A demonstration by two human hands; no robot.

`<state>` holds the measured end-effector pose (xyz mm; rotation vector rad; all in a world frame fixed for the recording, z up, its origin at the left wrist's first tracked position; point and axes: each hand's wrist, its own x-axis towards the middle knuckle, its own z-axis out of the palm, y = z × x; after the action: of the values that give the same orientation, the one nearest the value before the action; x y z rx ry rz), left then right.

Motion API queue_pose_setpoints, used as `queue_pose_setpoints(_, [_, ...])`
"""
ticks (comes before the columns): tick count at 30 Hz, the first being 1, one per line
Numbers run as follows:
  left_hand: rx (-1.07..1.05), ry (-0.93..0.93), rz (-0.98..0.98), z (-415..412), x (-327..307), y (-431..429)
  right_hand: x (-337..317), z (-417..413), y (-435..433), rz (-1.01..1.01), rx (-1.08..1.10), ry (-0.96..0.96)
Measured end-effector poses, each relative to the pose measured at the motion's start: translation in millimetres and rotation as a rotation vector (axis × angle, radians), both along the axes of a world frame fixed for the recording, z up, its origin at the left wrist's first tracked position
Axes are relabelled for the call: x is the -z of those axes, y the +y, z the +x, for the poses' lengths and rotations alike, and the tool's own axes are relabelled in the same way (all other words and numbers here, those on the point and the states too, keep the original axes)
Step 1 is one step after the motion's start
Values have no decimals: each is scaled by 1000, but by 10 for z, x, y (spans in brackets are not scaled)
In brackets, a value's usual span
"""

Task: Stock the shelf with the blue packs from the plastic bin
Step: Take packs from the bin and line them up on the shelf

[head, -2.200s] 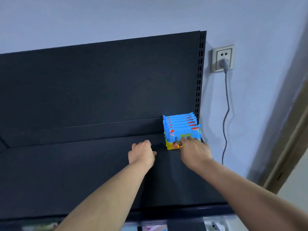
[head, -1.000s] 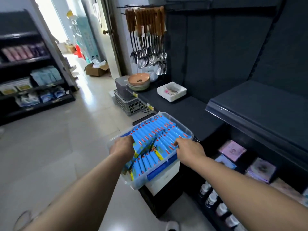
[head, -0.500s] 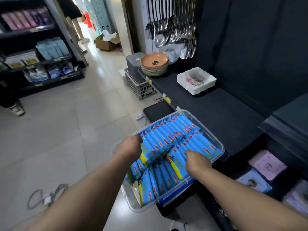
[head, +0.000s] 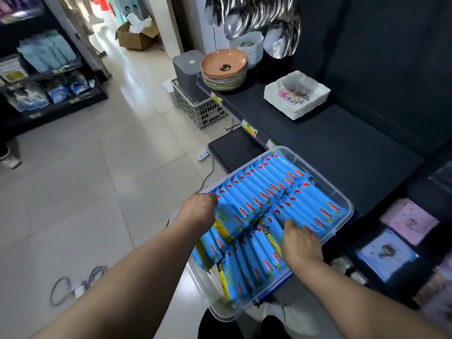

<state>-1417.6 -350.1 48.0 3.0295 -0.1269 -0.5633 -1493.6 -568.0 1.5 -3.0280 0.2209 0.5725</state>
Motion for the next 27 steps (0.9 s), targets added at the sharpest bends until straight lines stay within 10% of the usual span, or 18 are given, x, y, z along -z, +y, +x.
queue_pose_setpoints(9, [515, -69, 188, 184, 183, -85, -334, -59, 5, 128, 121, -152])
queue_pose_setpoints(27, [668, -127, 372, 323, 263, 106, -407, -279, 101, 103, 162, -223])
